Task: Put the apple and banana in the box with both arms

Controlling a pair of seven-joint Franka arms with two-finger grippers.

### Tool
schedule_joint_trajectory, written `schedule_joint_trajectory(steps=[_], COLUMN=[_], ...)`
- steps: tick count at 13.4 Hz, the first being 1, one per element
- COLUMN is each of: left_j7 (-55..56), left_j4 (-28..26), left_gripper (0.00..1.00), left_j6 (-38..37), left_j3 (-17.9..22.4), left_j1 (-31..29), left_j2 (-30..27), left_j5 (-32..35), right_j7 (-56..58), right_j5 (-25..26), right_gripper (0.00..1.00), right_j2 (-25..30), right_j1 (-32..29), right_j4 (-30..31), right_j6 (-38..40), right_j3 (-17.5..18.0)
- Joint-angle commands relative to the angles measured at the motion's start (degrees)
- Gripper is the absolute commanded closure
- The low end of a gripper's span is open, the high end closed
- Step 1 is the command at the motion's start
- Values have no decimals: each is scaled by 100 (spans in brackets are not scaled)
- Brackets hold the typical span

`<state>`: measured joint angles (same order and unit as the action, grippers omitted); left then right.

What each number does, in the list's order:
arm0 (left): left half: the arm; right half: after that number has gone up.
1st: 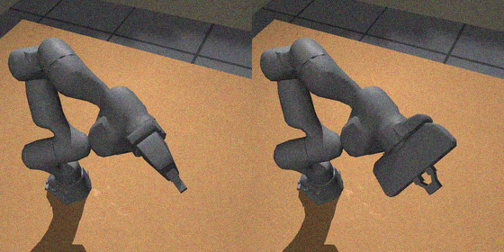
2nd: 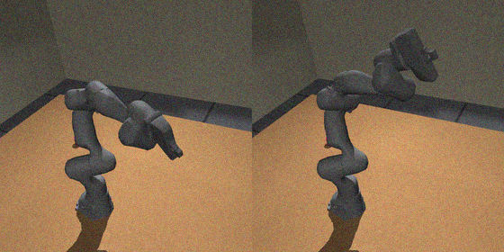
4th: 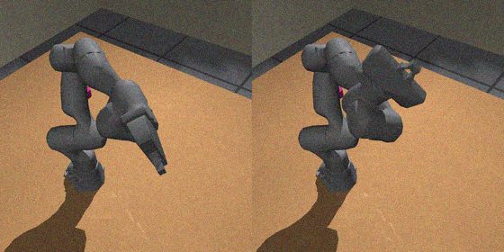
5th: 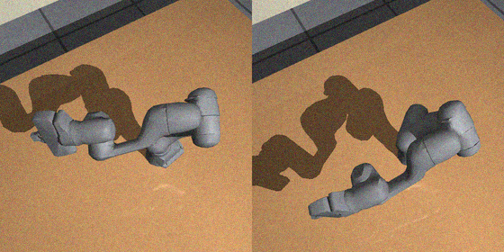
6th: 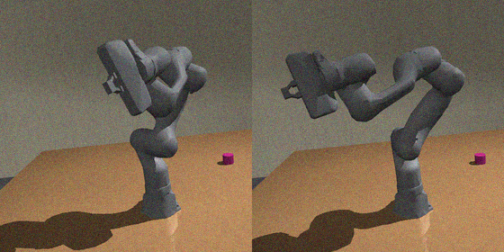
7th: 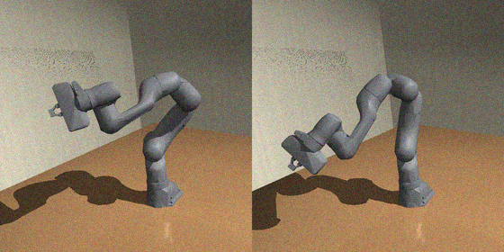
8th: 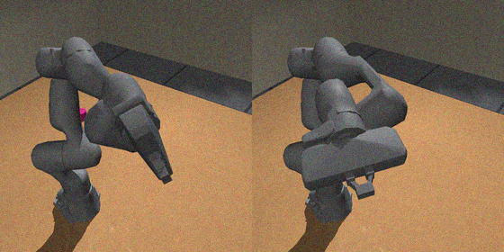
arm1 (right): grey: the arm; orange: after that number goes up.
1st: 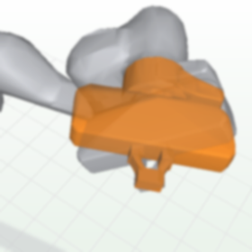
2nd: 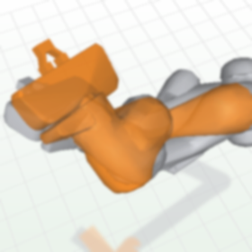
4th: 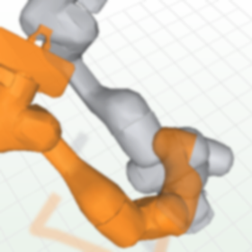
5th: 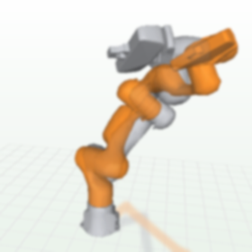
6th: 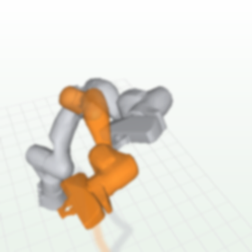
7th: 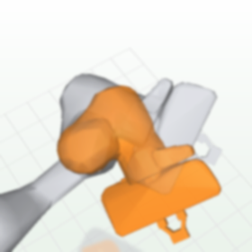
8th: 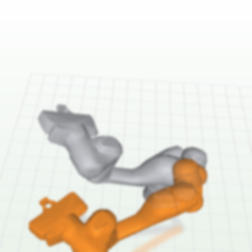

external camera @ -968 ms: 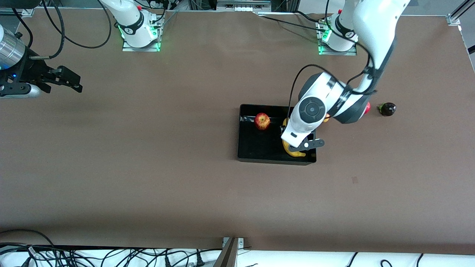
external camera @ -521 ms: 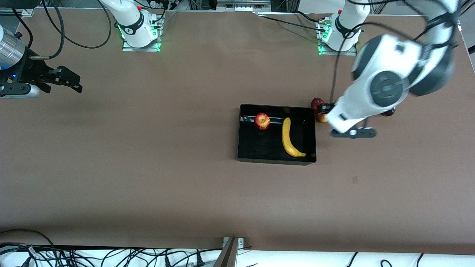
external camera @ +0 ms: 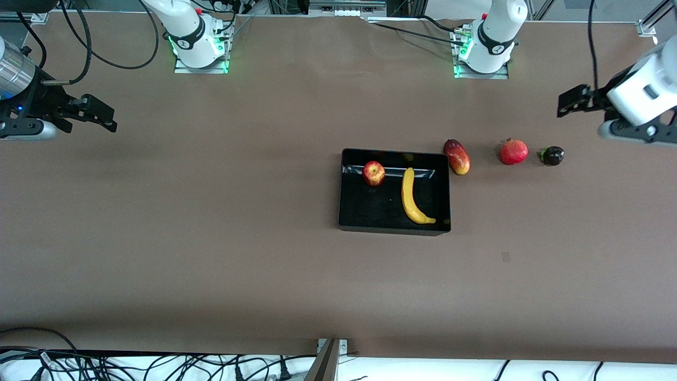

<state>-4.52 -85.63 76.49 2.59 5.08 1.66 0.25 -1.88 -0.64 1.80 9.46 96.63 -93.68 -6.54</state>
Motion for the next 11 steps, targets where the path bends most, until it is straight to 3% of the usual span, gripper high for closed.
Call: schedule_joint_trajectory(steps=[1, 11], left_j7=[-313, -489], left_j4=[-94, -68], left_gripper=[0, 0], left_j6=[-38, -46], left_j3=[163, 136], left_j1=[55, -112], left_j2=[-411, -579], left_j5=[-7, 177], right_j7=[21, 12], right_j5=[72, 72], right_gripper=[0, 0], right_j2=[-31, -31], right_j1=[-94, -111], right_j4=[-92, -83], right_j6=[95, 95], right_j3=[65, 65])
